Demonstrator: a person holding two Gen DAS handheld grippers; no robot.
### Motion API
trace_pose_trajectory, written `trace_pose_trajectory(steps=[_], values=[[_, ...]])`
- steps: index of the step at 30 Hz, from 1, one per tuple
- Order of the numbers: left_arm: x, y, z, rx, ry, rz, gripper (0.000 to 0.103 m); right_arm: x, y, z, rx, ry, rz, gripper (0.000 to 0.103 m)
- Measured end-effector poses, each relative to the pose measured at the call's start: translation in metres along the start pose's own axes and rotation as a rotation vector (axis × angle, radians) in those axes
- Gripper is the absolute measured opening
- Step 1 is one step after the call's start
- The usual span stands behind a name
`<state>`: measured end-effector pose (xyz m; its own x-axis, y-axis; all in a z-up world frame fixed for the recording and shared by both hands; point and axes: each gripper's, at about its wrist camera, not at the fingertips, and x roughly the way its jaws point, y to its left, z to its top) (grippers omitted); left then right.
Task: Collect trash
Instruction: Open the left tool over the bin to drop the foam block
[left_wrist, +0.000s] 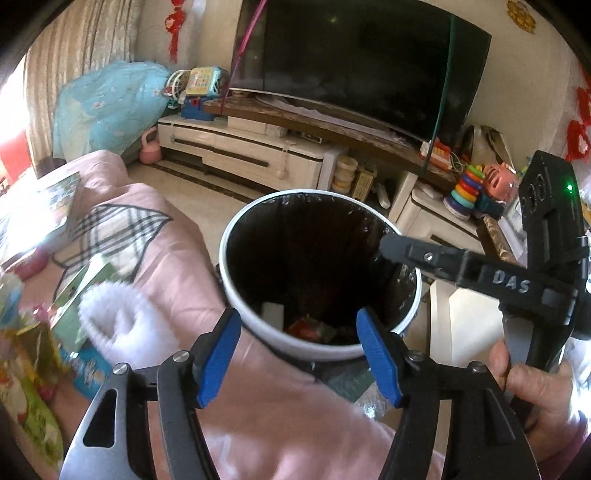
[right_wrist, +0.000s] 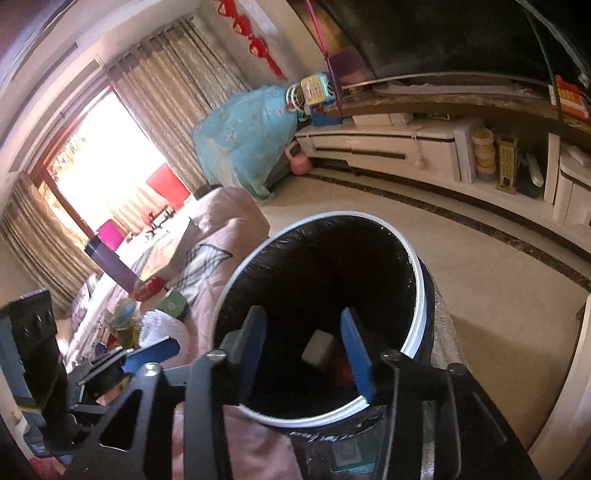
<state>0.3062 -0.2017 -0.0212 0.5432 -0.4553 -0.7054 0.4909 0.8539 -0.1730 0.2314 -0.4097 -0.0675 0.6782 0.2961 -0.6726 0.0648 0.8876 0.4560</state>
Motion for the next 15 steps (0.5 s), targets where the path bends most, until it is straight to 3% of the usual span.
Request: trace_pose_trajectory(steps=[4,6,15], values=[[-0.025,0.006,-0.021,-0.017,-0.028,0.017,0.069,-0.014,0.014,-0.01,0.001,-0.051,0.008,0.087],[-0.039,0.012,-0.034,-0.034,-0.036,0.022,0.07,-0.018,0.022,-0.017,0.003,-0.066,0.013,0.094],[-0.102,0.043,-0.085,-0.117,-0.059,0.07,0.073,-0.012,0.064,-0.053,-0.034,-0.026,0.041,0.095]])
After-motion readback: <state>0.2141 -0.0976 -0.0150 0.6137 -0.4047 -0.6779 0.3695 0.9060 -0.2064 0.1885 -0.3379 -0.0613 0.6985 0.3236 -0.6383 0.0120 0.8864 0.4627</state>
